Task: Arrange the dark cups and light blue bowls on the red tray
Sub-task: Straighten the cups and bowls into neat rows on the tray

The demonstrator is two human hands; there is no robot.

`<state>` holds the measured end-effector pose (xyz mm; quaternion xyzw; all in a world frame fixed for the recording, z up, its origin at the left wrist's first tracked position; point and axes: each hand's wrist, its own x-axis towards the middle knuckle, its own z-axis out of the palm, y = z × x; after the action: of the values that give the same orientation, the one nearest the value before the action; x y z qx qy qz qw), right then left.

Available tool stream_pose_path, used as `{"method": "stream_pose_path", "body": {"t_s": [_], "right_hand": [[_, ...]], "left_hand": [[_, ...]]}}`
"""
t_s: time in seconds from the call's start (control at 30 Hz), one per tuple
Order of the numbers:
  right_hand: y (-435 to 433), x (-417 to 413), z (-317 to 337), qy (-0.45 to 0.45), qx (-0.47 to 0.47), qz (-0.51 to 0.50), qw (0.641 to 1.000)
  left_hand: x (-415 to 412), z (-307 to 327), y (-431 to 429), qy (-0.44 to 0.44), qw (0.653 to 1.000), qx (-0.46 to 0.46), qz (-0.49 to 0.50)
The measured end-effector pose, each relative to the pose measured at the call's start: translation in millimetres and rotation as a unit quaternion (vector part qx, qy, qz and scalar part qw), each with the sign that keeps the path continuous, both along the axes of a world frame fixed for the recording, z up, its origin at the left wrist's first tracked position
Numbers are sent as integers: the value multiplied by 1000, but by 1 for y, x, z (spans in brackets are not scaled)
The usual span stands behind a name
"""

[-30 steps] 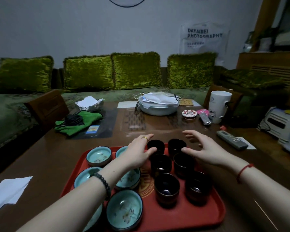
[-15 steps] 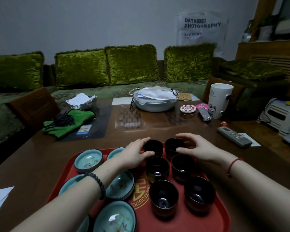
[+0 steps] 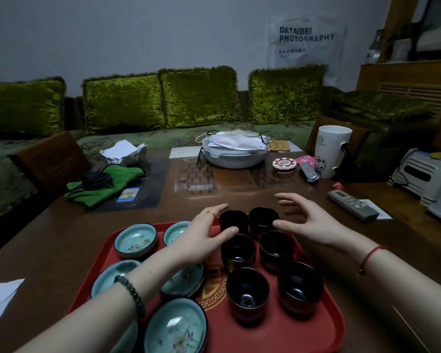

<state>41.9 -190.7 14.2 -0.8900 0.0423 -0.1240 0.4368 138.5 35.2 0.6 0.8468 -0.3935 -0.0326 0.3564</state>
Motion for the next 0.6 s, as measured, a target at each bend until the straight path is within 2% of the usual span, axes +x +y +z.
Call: {"method": "stream_pose_path", "body": {"t_s": [0.1, 0.23, 0.5, 0.6], "right_hand": [[0, -23, 1, -1, -1, 4, 1000], [2, -42, -8, 31, 11, 29, 999], [4, -45, -13, 38, -10, 40, 998], [6, -41, -15, 34, -26, 36, 998]], "left_hand": [[-12, -2, 15, 1, 1000, -11, -23], [-23, -7, 29, 15, 999, 18, -31], [-34, -13, 21, 85, 996, -17, -16], [-34, -14, 19, 83, 996, -15, -9]]}}
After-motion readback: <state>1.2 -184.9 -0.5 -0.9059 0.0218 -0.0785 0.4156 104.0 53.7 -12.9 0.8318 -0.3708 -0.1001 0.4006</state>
